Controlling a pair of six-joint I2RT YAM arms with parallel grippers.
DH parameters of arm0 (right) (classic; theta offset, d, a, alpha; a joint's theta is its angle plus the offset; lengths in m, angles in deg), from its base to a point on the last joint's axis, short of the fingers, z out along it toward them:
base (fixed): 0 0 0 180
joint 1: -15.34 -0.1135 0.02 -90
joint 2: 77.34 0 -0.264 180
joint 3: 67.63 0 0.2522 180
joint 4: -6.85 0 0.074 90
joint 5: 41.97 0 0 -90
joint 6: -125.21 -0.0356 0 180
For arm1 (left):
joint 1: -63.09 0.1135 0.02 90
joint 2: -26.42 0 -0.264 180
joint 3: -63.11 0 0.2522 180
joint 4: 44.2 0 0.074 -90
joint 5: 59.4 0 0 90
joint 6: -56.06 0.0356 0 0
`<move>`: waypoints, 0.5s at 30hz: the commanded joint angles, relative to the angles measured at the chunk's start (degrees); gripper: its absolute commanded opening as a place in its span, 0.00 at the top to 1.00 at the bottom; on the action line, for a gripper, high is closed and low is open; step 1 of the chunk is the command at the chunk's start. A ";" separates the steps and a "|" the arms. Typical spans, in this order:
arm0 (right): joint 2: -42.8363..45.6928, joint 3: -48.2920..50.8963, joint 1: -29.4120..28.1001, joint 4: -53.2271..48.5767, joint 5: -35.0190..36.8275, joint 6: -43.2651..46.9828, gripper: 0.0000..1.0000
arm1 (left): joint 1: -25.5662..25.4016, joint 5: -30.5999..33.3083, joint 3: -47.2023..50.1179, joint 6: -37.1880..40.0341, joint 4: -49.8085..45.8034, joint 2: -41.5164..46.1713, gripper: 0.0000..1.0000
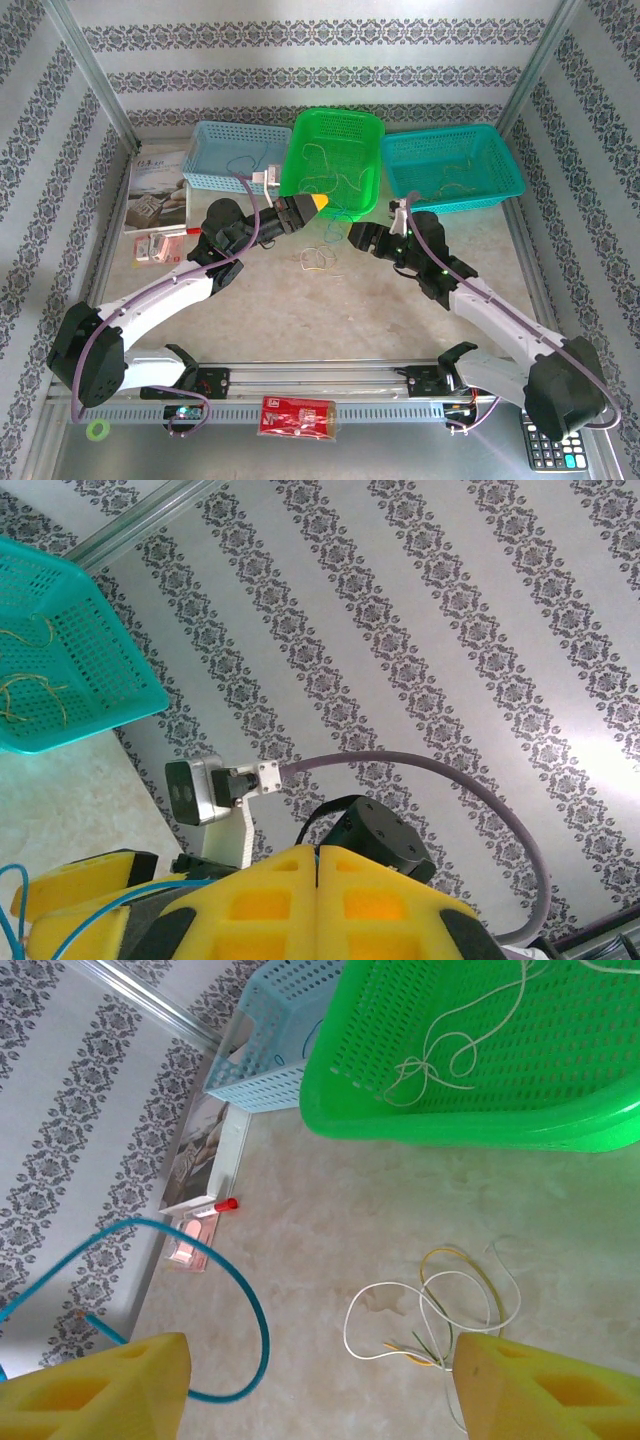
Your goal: Untangle the cables
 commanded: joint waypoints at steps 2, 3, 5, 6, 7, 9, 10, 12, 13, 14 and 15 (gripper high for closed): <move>-1.59 -2.13 0.68 3.45 -1.73 -1.05 0.30 | -0.41 -1.45 0.10 -1.38 4.89 -0.54 1.00; -2.00 -2.32 0.77 3.91 -1.82 -1.22 0.30 | -0.41 -1.42 -0.04 -1.46 5.02 -0.53 1.00; -2.77 -2.61 0.81 4.80 -2.08 -1.53 0.30 | -0.41 -1.54 -0.04 -1.51 4.99 -0.53 1.00; -3.07 -2.78 0.84 5.18 -2.21 -1.78 0.31 | -0.40 -1.56 -0.09 -1.52 4.98 -0.53 1.00; -3.41 -2.95 0.85 5.53 -2.24 -1.97 0.31 | -0.43 -1.57 -0.08 -1.51 4.97 -0.57 1.00; -3.94 -3.22 0.86 6.08 -2.39 -2.23 0.31 | -0.41 -1.66 -0.08 -1.56 5.16 -0.53 1.00; -4.21 -3.39 0.81 6.30 -2.51 -2.30 0.31 | -0.39 -1.60 -0.16 -1.69 5.21 -0.49 1.00; -4.70 -3.66 0.86 6.70 -2.70 -2.49 0.32 | -0.41 -1.60 -0.16 -1.81 5.25 -0.52 1.00; -4.98 -3.74 0.90 6.91 -2.82 -2.57 0.32 | -0.41 -1.66 -0.08 -1.88 5.40 -0.46 1.00; -5.22 -3.76 0.95 7.15 -2.93 -2.61 0.33 | -0.41 -1.65 -0.14 -1.91 5.56 -0.44 1.00; -5.47 -3.83 0.95 7.35 -2.90 -2.71 0.33 | -0.43 -1.52 -0.17 -2.13 5.68 -0.44 1.00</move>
